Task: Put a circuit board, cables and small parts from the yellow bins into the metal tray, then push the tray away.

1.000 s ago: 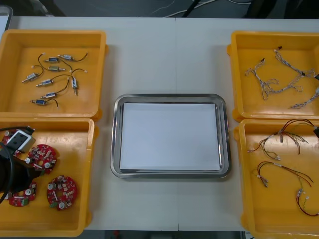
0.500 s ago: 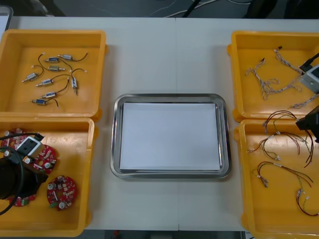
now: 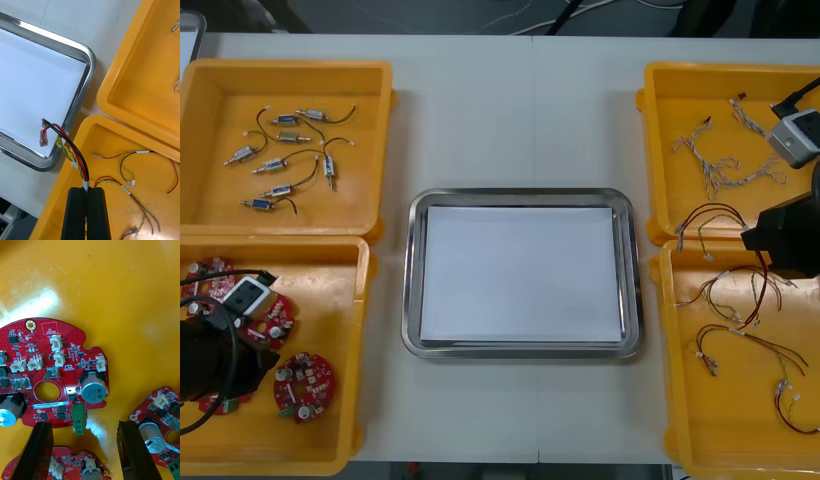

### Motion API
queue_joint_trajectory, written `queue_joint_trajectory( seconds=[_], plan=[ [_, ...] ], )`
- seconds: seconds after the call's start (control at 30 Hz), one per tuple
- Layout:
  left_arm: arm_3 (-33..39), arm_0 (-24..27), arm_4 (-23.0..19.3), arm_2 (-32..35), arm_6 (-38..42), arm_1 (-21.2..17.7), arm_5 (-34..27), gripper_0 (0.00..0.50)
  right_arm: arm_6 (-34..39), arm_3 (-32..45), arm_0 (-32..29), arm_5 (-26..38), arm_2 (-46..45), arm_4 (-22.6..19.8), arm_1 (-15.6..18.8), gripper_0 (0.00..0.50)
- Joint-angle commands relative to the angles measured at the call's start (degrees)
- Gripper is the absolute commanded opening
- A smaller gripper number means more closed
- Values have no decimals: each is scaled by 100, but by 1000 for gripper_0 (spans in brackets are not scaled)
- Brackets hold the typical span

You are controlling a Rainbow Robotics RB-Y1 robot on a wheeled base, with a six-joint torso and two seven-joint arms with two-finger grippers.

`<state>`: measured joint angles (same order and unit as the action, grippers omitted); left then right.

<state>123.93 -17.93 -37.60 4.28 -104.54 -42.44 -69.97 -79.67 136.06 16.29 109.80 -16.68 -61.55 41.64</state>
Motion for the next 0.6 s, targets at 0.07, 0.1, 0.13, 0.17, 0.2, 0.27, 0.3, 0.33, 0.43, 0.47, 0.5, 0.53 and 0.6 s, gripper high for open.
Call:
queue_joint_trajectory(
  seconds=[0.07, 0.1, 0.13, 0.17, 0.2, 0.27, 0.3, 0.33, 0.43, 0.47, 0.5, 0.53, 0.6],
  plan=[
    [-27, 228, 138, -76, 153, 201, -113, 500, 355, 342, 50, 20, 156, 29, -6, 0],
    [-71, 255, 165, -103, 153, 210, -113, 500, 373, 377, 15, 20, 156, 37, 29, 0],
    [-106, 281, 182, -129, 153, 210, -105, 500, 390, 412, -21, 20, 156, 55, 46, 0],
    [-124, 299, 200, -138, 162, 210, -96, 500, 390, 421, -38, 20, 156, 73, 64, 0],
    [-150, 316, 235, -173, 162, 219, -78, 500, 408, 430, -73, 20, 156, 81, 99, 0],
    [-168, 316, 261, -182, 162, 228, -61, 493, 417, 456, -117, 20, 156, 108, 152, 0],
    [-177, 316, 279, -191, 153, 237, -61, 491, 426, 456, -144, 20, 148, 116, 187, 0],
    [-177, 316, 288, -200, 162, 237, -61, 486, 434, 456, -170, 20, 156, 116, 213, 0],
    [-203, 325, 314, -217, 162, 237, -61, 468, 452, 456, -205, 20, 156, 116, 292, 0],
    [-212, 316, 314, -226, 162, 237, -52, 454, 461, 456, -223, 20, 156, 116, 328, 0],
    [-220, 316, 314, -226, 153, 245, -61, 451, 461, 465, -223, 20, 156, 116, 345, 0],
    [-229, 316, 323, -235, 162, 245, -52, 443, 461, 456, -249, 20, 156, 116, 371, 0],
    [-229, 325, 341, -235, 162, 245, -52, 393, 470, 456, -275, 20, 156, 108, 415, 0]
  ],
)
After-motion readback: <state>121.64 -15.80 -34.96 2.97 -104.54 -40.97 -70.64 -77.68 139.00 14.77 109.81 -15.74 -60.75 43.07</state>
